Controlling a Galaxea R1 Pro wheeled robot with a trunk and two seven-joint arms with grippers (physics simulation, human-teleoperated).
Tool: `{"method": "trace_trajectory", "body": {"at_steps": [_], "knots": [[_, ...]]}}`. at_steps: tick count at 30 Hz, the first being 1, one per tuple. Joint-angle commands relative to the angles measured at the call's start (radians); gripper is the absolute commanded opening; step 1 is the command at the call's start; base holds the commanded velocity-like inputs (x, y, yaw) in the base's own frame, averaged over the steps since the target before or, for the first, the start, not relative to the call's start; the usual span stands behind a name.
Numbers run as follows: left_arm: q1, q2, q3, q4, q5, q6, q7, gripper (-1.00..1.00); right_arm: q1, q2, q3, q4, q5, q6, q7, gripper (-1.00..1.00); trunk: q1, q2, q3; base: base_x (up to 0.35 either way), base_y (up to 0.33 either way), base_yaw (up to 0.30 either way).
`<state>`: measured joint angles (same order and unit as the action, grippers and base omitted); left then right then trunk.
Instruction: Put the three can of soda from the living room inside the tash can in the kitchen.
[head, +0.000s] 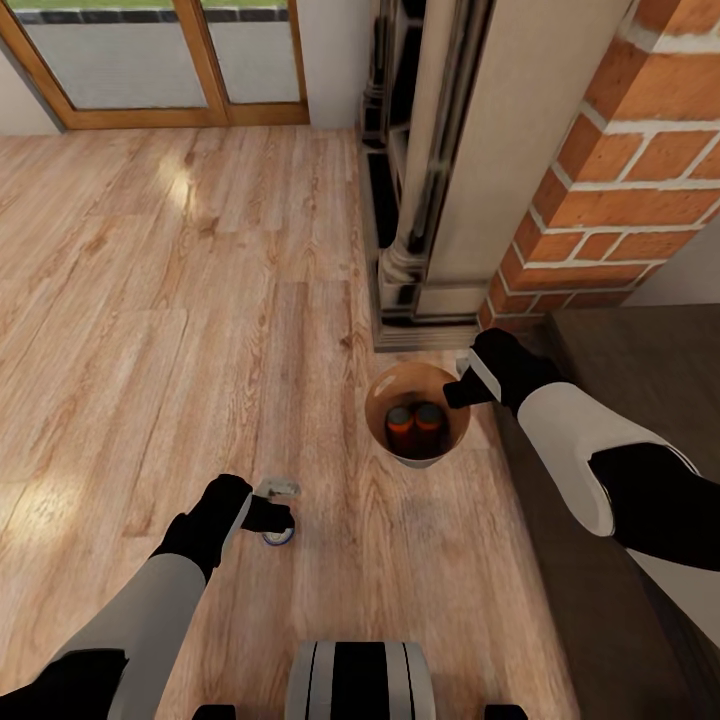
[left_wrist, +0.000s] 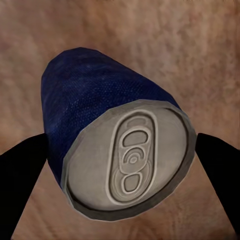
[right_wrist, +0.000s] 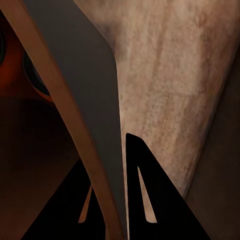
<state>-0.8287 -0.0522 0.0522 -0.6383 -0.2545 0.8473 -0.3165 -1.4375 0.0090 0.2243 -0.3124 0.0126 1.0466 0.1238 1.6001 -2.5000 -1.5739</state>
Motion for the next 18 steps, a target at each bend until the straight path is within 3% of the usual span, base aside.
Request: {"method": "trace_trajectory", "body": {"at_steps": [1, 18], "knots": [[0.0, 0.0, 0.0, 0.0, -0.001, 0.0, -0.001, -1.0, 0.0, 0.0, -0.004, 0.0, -0.016, 0.001, 0.005, -1.0, 0.0, 0.0, 0.0, 0.0, 0.0, 0.0], [-0.001, -0.001, 0.001, 0.0, -0.004, 0.017, -0.001, -1.0, 0.004, 0.0, -0.003, -0.007, -0.016, 0.001, 0.006, -1.0, -0.058, 0.105, 0.047, 0.0, 0.0, 0.0]]}}
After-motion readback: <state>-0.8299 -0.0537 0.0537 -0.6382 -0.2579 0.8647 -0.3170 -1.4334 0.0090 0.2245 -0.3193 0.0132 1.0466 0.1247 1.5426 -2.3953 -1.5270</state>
